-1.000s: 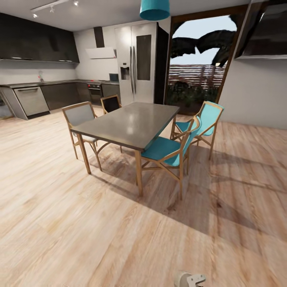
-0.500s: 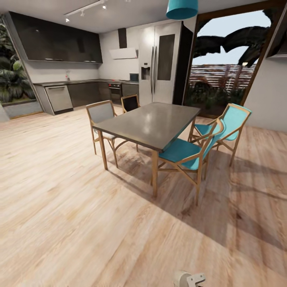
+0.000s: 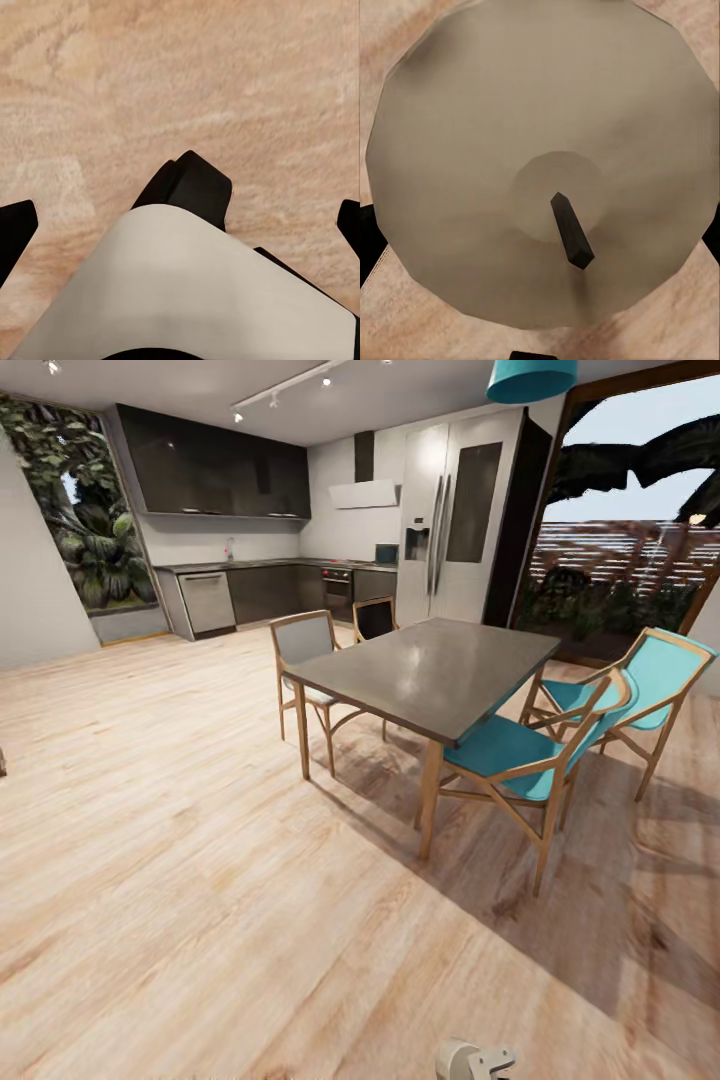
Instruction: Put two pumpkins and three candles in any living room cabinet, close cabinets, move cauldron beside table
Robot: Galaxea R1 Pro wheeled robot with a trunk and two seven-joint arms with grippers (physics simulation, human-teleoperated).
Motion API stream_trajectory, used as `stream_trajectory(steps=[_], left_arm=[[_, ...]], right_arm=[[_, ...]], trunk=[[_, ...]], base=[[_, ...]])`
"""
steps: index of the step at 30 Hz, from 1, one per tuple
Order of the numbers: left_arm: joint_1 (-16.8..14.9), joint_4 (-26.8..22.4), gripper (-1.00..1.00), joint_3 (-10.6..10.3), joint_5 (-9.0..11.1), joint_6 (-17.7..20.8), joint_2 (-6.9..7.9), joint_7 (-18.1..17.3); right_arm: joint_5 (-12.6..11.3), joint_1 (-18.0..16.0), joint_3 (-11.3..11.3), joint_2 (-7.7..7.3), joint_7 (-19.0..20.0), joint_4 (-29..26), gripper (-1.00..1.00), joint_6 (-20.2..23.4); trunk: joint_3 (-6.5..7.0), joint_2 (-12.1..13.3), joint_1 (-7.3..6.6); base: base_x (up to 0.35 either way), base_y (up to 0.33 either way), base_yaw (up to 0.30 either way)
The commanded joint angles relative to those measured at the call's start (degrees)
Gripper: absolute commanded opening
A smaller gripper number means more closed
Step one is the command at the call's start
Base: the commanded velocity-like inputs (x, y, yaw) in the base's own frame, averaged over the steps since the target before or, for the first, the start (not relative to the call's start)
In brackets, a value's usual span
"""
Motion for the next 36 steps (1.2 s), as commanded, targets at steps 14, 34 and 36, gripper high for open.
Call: stream_trajectory(steps=[14,34,36], left_arm=[[0.02,0.0,1.0,0.0,0.0,0.0,0.0,0.0],[0.0,0.0,1.0,0.0,0.0,0.0,0.0,-0.02],[0.0,0.0,1.0,0.0,0.0,0.0,0.0,-0.02]], right_arm=[[0.02,0.0,0.02,0.0,-0.02,-0.02,-1.0,0.0],[0.02,-0.01,0.02,0.0,-0.02,-0.02,-1.0,0.0],[0.02,-0.01,0.02,0.0,-0.02,-0.02,-1.0,0.0]], trunk=[[0.0,0.0,0.0],[0.0,0.0,0.0],[0.0,0.0,0.0]], base=[[0.0,0.0,0.293],[0.0,0.0,0.295],[0.009,0.0,0.295]])
